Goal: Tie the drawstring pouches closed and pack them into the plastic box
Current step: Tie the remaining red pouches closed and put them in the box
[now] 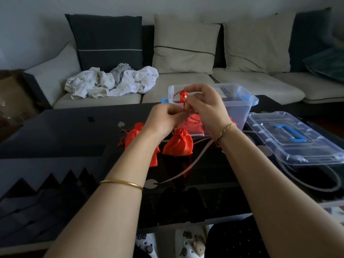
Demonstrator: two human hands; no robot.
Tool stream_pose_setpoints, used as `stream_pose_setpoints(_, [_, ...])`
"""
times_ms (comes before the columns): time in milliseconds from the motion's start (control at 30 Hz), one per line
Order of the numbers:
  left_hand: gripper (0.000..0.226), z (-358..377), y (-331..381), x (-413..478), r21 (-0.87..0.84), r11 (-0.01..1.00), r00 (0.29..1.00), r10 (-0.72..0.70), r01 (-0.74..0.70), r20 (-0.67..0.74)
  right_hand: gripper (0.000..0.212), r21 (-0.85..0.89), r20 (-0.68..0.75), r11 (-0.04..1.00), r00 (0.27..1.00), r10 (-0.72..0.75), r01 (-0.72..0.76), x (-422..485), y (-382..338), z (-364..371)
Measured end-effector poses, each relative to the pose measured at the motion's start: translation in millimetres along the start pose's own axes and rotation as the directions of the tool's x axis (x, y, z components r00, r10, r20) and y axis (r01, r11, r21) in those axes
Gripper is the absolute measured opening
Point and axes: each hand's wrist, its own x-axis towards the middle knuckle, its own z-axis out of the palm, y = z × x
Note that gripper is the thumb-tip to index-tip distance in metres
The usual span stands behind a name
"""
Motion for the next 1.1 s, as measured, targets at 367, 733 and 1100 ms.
stream_pose_setpoints(367, [0.006, -2.0, -7.9, 3.2, -0.101, 0.994, 0.998, -0.038, 0.042, 0.045, 0.034, -0.06, 0.113, 0.916, 0.909, 0.402, -0.397, -4.5, 13.8, -2.0])
stream_pose_setpoints(733, [0.017, -4.4, -10.9, 4.2, -0.146, 0.989, 1.0, -0.005, 0.004, -0.011, 0.036, 0.13, 0.323, 0.806, 0.793, 0.517, -0.578, -4.5, 16.5, -14.3])
stream_pose_setpoints(1100, [0.023, -5.8, -8.7, 4.3, 0.024, 0.995, 0.995, 0.096, -0.097, 0.03, 0.027, -0.441, 0.084, 0.87, 0.956, 0.282, -0.218, -6.6, 22.2, -12.3])
